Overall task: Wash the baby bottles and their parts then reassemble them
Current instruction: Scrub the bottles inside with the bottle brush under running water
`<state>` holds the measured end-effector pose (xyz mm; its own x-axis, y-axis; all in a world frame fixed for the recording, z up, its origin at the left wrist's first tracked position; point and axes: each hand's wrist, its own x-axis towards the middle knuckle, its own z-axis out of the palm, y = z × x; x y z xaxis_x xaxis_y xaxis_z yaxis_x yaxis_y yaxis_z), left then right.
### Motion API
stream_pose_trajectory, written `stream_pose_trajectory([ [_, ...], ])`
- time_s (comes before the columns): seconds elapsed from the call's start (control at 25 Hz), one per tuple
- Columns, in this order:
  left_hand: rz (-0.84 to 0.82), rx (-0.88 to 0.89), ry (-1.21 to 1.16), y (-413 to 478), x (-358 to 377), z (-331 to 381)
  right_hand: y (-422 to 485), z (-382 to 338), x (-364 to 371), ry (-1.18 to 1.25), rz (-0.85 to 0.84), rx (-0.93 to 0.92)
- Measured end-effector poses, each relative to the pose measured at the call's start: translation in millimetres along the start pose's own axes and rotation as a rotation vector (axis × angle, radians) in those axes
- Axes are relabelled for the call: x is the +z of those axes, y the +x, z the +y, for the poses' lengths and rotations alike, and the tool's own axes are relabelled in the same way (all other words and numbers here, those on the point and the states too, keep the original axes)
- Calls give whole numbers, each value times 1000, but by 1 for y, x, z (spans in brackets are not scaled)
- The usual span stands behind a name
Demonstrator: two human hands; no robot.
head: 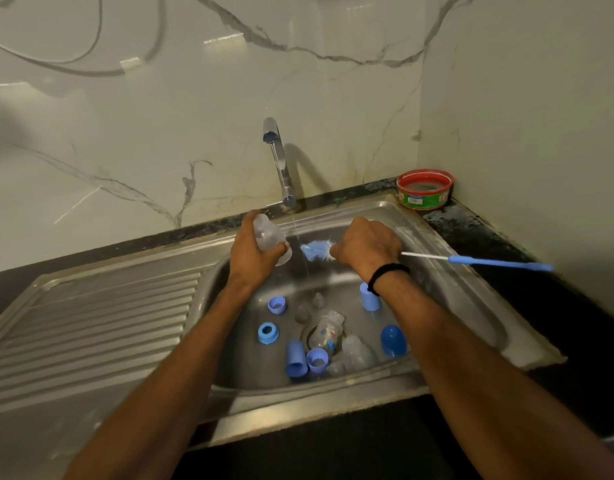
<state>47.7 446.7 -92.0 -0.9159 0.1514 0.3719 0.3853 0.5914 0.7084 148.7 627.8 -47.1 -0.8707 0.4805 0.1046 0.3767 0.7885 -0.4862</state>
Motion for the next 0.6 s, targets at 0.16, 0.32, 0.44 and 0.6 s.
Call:
stream_pose_trajectory([
  [0.16, -72, -28, 61, -9, 6, -12, -1, 3, 2, 9, 9, 2],
  [0.32, 15, -41, 3, -17, 7, -14, -1, 4, -1, 21, 14, 0],
  [0.44, -124, -64, 108, -23, 10, -23, -4, 2, 0, 2, 2, -9],
  [0.6, -44, -62, 78, -20, 8, -25, -2, 3, -2, 14, 9, -21],
])
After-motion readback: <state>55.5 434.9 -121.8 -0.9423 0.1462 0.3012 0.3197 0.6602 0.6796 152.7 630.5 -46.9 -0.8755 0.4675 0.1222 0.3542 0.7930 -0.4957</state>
